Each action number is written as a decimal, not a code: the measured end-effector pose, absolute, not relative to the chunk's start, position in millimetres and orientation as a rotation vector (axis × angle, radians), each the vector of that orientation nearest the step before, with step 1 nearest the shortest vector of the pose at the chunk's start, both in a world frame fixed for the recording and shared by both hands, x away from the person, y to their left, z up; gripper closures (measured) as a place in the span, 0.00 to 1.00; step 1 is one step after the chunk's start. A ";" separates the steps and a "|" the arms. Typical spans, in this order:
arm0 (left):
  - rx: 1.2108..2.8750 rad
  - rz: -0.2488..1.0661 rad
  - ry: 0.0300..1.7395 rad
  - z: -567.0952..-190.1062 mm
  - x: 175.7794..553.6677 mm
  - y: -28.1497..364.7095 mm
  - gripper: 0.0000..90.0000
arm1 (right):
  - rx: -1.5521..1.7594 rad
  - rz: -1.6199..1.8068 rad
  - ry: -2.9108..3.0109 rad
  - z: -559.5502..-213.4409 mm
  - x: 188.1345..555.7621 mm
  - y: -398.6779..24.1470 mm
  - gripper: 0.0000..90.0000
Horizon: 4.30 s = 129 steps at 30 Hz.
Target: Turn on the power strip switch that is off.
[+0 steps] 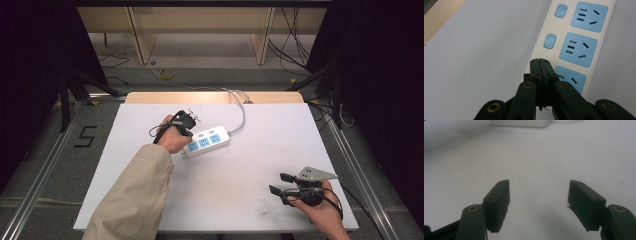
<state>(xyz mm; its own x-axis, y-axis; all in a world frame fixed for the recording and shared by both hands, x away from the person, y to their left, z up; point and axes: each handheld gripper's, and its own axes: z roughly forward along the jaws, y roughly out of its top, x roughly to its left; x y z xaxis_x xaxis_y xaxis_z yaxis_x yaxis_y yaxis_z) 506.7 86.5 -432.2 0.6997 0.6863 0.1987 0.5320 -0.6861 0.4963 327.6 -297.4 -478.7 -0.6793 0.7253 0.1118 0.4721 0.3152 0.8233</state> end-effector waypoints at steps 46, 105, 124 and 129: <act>2.590 0.495 0.933 -436.3 520.3 82.0 1.00 | 1.083 1.292 2.319 -479.3 327.7 -297.7 0.39; 2.599 0.496 0.956 -439.8 519.5 77.9 1.00 | 1.077 1.293 2.321 -478.8 327.0 -297.2 0.39; 2.607 0.506 0.962 -440.7 518.9 75.7 1.00 | 1.074 1.292 2.319 -478.7 327.4 -298.0 0.39; 2.603 0.497 0.960 -440.7 519.3 76.7 1.00 | 1.075 1.293 2.320 -478.6 327.2 -297.6 0.39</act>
